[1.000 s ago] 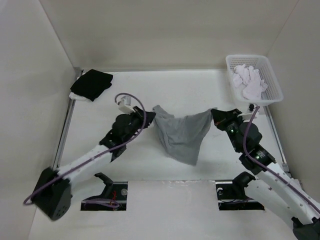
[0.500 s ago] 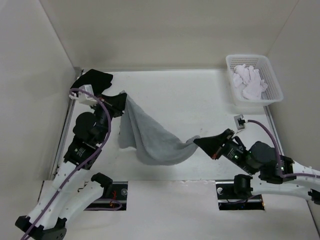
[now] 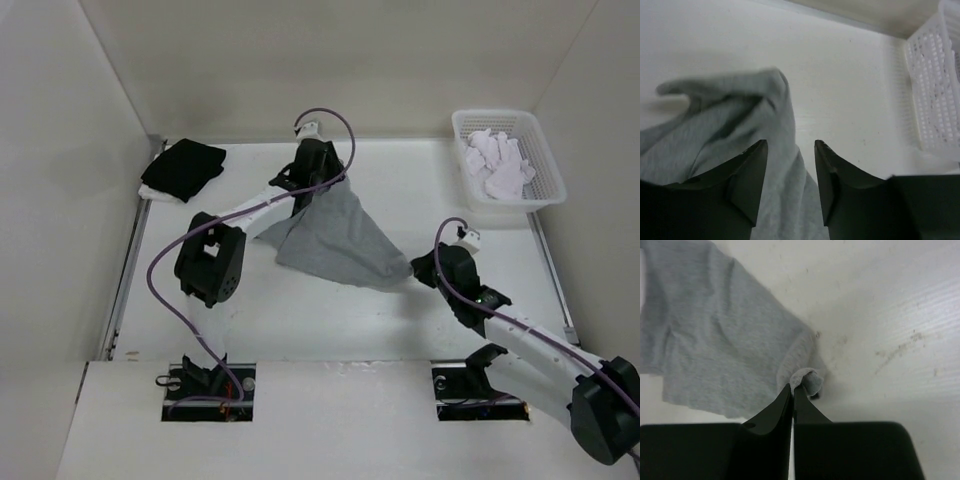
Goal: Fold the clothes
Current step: Flatten the tank top out
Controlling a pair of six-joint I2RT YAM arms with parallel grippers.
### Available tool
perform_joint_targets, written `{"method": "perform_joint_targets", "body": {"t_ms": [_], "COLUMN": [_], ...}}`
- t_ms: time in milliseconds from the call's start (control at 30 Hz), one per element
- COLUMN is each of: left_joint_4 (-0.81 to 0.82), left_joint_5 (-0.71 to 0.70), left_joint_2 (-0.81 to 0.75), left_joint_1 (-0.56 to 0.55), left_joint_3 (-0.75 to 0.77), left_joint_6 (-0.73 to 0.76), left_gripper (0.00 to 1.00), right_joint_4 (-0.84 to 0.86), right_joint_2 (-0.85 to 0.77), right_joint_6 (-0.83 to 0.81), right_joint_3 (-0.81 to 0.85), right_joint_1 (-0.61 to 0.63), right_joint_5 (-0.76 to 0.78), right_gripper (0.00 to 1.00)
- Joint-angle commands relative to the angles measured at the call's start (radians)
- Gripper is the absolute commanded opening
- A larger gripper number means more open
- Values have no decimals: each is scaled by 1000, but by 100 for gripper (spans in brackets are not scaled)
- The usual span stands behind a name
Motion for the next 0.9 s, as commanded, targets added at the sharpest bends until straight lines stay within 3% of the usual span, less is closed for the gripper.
{"method": "perform_joint_targets", "body": {"t_ms": [0,133,233,300,433,500,733,800,867], "left_joint_4": [34,106,183,189,209,294,379,393,401], "left_joint_5": [47,-43,-183,-186,-71,-5,39,44,52], "left_joint_2": [-114,-385,-640,-688,-667,-609,-429,-404,-398], "left_joint_1": [-47,-47,-35,-1,65,95,120,111,103], "left_joint_3": [-29,-428,-822,-914,-985,-1007,-959,-950,-947], "left_joint_6": [37,-18,-139,-182,-244,-265,-298,-308,-318], "left_gripper": [49,47,45,48,51,52,50,42,21], "right_joint_4": [162,187,217,225,213,198,178,182,188], "right_joint_2": [8,34,50,51,10,-19,-47,-45,-45], "right_joint_6": [9,0,-7,-8,-8,-10,-5,-4,-2], "right_joint_3": [26,23,8,5,-1,-3,-18,-23,-26], "right_joint_1": [-57,-74,-77,-79,-83,-82,-77,-77,-77], "right_joint_5": [-11,-29,-60,-69,-72,-72,-72,-72,-72], "right_gripper": [6,4,1,0,0,0,0,0,0]}}
